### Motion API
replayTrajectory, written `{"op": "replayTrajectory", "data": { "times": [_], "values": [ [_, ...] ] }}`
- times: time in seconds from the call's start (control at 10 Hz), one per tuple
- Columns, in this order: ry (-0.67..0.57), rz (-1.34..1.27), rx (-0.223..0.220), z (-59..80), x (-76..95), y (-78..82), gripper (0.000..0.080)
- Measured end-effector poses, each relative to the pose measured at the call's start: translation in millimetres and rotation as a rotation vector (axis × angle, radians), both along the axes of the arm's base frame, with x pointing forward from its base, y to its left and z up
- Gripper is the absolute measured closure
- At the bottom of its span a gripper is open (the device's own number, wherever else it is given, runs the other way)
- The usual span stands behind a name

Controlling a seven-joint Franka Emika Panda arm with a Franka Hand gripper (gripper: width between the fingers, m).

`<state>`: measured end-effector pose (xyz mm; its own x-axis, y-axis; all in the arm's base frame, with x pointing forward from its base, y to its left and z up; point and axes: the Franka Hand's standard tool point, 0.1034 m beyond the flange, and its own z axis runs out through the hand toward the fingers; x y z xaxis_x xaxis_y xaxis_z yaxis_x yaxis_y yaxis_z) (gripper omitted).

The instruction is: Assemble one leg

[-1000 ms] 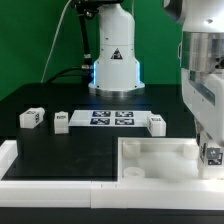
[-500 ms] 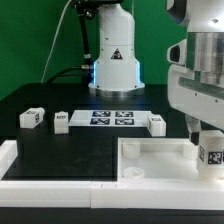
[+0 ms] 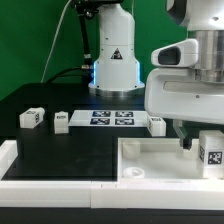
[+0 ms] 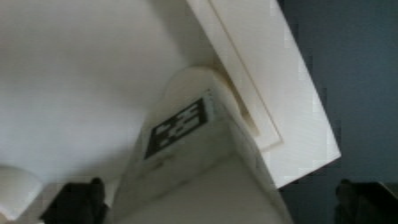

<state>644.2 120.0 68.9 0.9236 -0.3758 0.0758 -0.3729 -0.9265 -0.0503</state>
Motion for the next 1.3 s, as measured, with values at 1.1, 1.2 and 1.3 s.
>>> {"op": "replayTrajectory", "data": {
  "times": [1.1,1.2,1.3],
  "values": [
    [-0.004,0.238,-0.038,1.0,0.8,-3.3,0.051],
    [-0.001,0.074,-0.023,0.9,0.5,-2.3,0.051],
    [0.005,-0.058,-0.014,0.7,-0.2,-3.4,0.051]
  ]
}}
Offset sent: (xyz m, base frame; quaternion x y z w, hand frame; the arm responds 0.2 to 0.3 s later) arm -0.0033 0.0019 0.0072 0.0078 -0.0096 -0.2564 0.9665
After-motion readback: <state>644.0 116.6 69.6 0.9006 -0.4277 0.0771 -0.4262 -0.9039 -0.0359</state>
